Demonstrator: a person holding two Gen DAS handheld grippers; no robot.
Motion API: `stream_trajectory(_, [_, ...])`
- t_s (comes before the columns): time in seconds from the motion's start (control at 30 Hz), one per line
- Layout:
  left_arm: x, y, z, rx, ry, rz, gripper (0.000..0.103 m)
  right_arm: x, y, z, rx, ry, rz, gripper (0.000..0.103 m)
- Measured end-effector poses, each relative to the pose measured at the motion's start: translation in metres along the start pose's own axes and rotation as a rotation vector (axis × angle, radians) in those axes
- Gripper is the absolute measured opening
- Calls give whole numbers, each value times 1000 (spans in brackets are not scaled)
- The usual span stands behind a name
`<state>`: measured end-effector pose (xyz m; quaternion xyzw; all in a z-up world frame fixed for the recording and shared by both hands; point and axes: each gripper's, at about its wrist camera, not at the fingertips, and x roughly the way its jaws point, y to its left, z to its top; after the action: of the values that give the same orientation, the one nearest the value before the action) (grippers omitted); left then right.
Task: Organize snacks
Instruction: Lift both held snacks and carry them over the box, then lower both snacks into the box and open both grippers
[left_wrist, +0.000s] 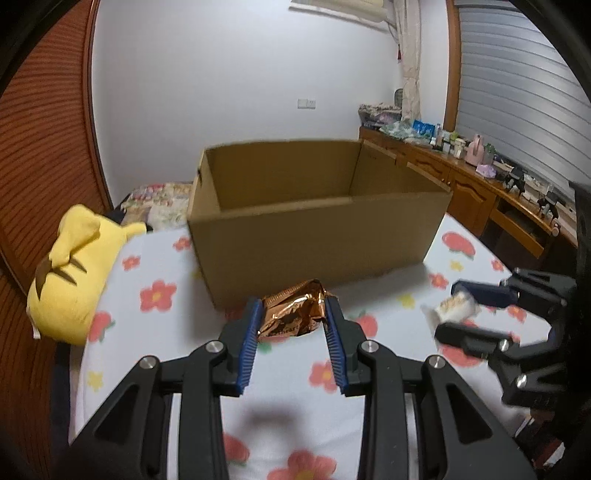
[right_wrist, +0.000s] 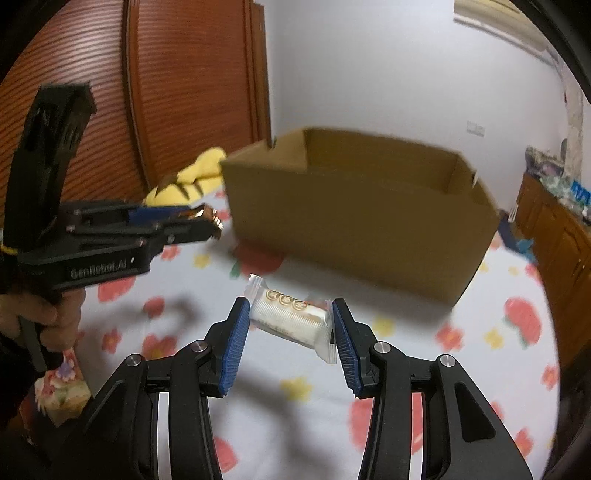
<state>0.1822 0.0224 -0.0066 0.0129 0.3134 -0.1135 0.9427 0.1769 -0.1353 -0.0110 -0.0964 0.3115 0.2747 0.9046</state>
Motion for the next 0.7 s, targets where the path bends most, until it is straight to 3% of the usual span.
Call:
stream_trajectory(0.37, [14,-15,75,27,-68,-24,33,3,-52,74,-2,-90,-23,46])
stream_trajectory(0.7, [66,-11,103,46,-44,20,33,25,-85,95,36,-98,-16,46])
